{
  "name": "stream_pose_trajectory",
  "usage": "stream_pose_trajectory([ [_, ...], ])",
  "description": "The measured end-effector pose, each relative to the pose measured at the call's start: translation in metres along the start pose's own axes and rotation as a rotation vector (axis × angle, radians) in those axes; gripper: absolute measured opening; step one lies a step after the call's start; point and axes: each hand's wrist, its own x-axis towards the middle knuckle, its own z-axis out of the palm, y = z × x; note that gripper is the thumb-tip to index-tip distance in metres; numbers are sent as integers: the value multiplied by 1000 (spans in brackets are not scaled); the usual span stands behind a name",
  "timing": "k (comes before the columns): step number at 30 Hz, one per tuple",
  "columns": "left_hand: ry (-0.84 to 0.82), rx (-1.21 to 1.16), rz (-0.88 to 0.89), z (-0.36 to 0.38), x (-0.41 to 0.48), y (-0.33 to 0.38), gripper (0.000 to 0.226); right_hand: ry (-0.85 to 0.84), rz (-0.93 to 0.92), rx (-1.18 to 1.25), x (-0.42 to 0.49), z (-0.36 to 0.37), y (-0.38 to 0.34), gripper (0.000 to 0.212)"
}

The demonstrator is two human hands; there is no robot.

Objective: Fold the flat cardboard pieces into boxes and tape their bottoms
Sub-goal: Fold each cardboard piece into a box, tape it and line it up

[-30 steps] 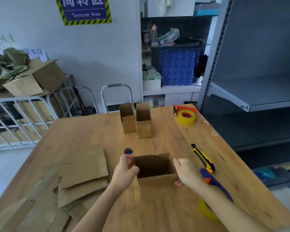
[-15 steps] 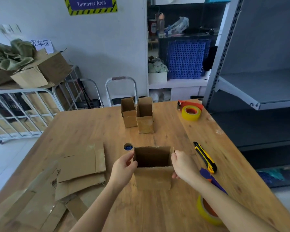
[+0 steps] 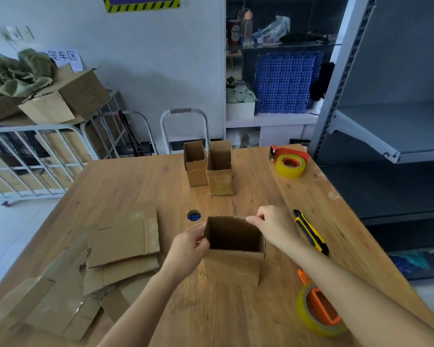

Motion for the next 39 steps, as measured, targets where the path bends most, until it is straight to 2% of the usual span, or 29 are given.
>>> stream_pose_trajectory([
  [5, -59, 11, -53, -4, 4, -5, 45, -33, 53, 5, 11, -7, -3, 37],
  [11, -346, 176, -46, -2, 6, 3, 50, -67, 82, 102, 11, -10, -2, 38],
  [15, -316, 106, -110, 9, -3, 4, 55, -66, 64, 196, 4, -9, 0, 36],
  [18, -306, 117, -111, 7, -6, 6, 53, -66, 91, 431, -2, -7, 8, 37],
  [21, -330, 173, -94, 6, -4, 10, 49, 68, 119, 606, -17, -6, 31, 18],
  [24, -354, 196, -79, 5, -1, 8, 48, 15, 11, 604, -37, -1, 50, 49],
  [26, -388, 198, -82, 5, 2, 7, 48, -25, -98, 523, -46, 5, 52, 54],
  [29, -414, 191, -81, 7, 5, 4, 48, -95, -293, 253, -49, 15, 49, 55],
  [32, -372, 154, -75, 8, 7, 2, 45, -225, -327, 145, -48, 13, 45, 59],
  [35, -232, 186, -23, 13, 4, -1, 41, -338, -317, 121, -48, 6, 45, 55],
  [37, -123, 210, 16, 15, 0, -3, 41, -376, -243, 253, -50, -3, 45, 44],
  [39, -45, 201, 36, 18, -2, -5, 44, -317, -141, 415, -49, -9, 43, 29],
])
